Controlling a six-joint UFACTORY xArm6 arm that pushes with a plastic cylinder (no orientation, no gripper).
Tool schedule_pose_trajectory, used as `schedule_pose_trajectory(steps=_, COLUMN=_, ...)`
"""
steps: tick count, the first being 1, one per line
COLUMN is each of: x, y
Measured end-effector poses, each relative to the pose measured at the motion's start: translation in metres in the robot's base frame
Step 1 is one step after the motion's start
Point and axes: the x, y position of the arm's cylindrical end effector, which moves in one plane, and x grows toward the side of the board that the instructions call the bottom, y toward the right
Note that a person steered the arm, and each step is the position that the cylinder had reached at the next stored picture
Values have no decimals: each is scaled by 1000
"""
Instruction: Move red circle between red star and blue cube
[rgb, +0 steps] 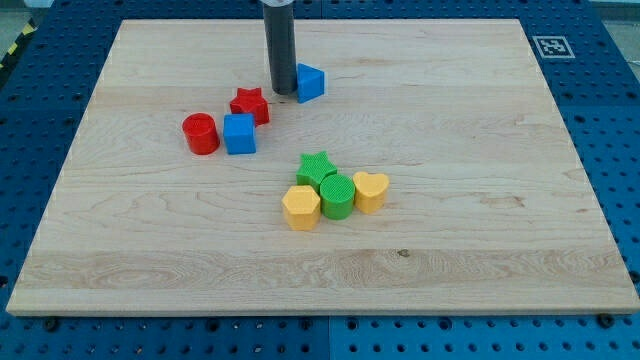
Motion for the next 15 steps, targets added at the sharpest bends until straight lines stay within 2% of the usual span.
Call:
schedule_pose_trajectory(steps=2, x=11, y=-87)
schedule_pose_trajectory(steps=3, x=51, y=-89)
schedule_pose_trajectory(steps=5, x=93, y=-167)
schedule_pose_trajectory(steps=6, x=113, y=-166)
schedule_pose_trajectory(steps=8, x=108, y=-40)
schedule_pose_trajectory(steps=9, x=108, y=-15)
schedule_pose_trajectory(steps=10, x=114, y=-32)
schedule_pose_trajectory(steps=11, x=125, y=-80)
schedule_pose_trajectory(steps=12, x=99, y=-93)
schedule_pose_trajectory(steps=15, x=89, y=-32)
